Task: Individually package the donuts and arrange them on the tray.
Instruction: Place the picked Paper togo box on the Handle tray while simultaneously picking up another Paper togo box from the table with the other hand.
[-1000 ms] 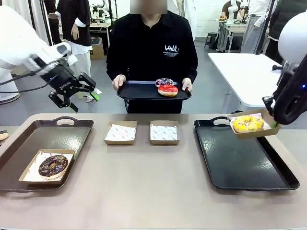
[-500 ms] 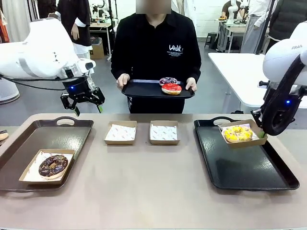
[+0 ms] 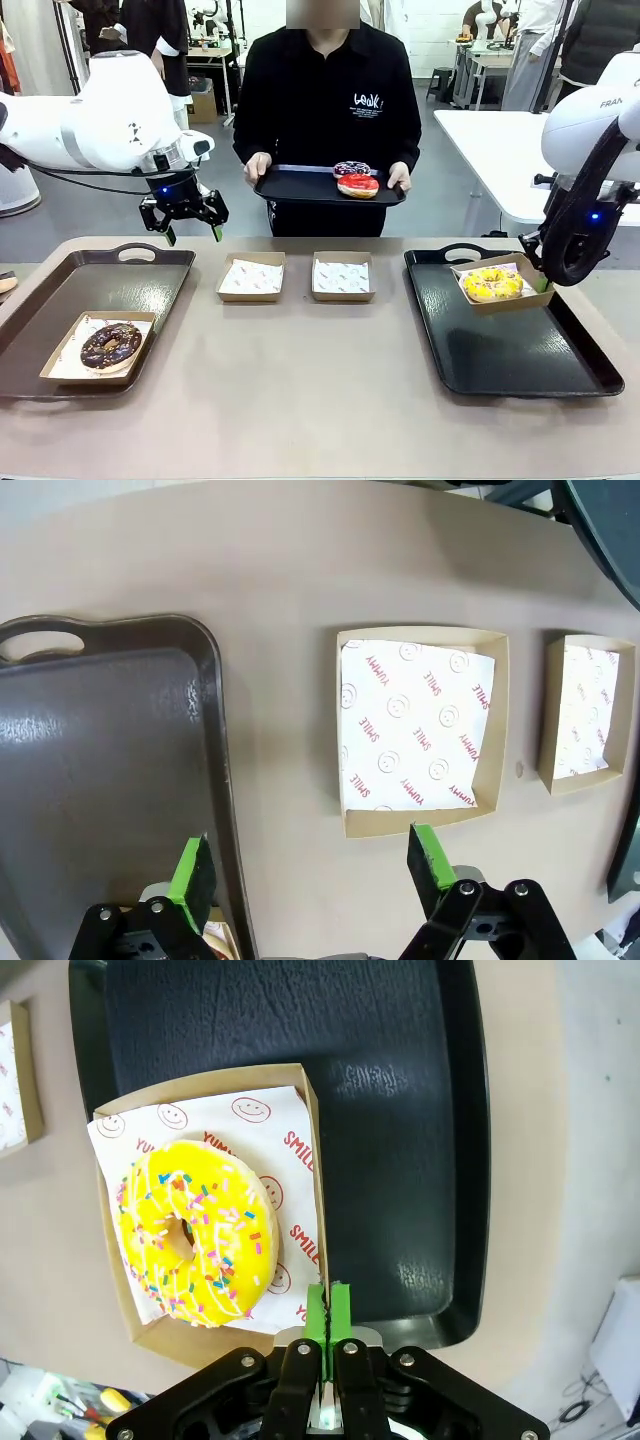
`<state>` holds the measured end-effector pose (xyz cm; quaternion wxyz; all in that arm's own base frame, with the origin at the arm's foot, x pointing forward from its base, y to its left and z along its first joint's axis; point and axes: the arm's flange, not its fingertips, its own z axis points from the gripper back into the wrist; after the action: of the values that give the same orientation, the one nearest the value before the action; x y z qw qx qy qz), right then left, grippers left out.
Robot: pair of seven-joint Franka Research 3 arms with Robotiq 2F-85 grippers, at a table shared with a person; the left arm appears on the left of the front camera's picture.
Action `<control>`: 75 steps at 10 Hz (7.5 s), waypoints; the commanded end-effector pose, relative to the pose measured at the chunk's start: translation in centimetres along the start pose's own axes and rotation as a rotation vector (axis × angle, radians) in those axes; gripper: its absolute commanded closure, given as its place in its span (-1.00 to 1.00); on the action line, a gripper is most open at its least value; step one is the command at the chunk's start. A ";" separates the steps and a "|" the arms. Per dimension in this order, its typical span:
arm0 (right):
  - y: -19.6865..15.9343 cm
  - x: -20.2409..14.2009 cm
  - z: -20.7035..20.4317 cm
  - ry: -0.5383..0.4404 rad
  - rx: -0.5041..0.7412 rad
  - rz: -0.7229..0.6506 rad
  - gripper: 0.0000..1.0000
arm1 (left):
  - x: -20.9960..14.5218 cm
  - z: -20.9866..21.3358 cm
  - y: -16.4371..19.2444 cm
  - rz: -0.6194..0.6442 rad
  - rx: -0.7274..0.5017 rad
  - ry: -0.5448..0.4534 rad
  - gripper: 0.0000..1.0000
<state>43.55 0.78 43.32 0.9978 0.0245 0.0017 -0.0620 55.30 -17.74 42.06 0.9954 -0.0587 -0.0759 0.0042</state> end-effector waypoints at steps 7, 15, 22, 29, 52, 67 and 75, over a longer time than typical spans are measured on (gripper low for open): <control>1.3 -3.0 -1.4 -0.042 -0.029 -0.058 0.97 | 1.9 0.3 -1.4 0.038 0.043 -0.004 -1.00; 3.4 -6.8 -5.7 -0.062 0.016 -0.022 0.97 | 6.2 -5.0 -3.7 0.100 0.190 0.015 -1.00; 3.7 -6.1 -8.7 -0.012 0.017 -0.018 0.97 | 2.5 -6.5 -3.5 0.016 0.133 0.025 -1.00; 3.9 -5.9 -9.5 0.013 0.002 -0.029 0.97 | 1.6 -8.3 -2.7 -0.058 0.078 0.065 -1.00; -10.7 -10.4 -1.4 -0.093 0.742 -0.064 -1.00 | 1.9 -1.0 -6.3 -0.083 0.037 0.090 1.00; -25.5 -12.7 -5.9 -0.221 1.185 -0.123 -1.00 | 1.7 6.2 -11.5 -0.124 0.095 -0.090 1.00; -25.5 -12.7 -5.9 -0.221 1.185 -0.123 -1.00 | 1.7 6.2 -11.5 -0.124 0.095 -0.090 1.00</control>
<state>27.76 -22.64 36.15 0.8089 0.5622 -0.1371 -0.1037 56.02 -28.55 49.68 0.9910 -0.0017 -0.1252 -0.0468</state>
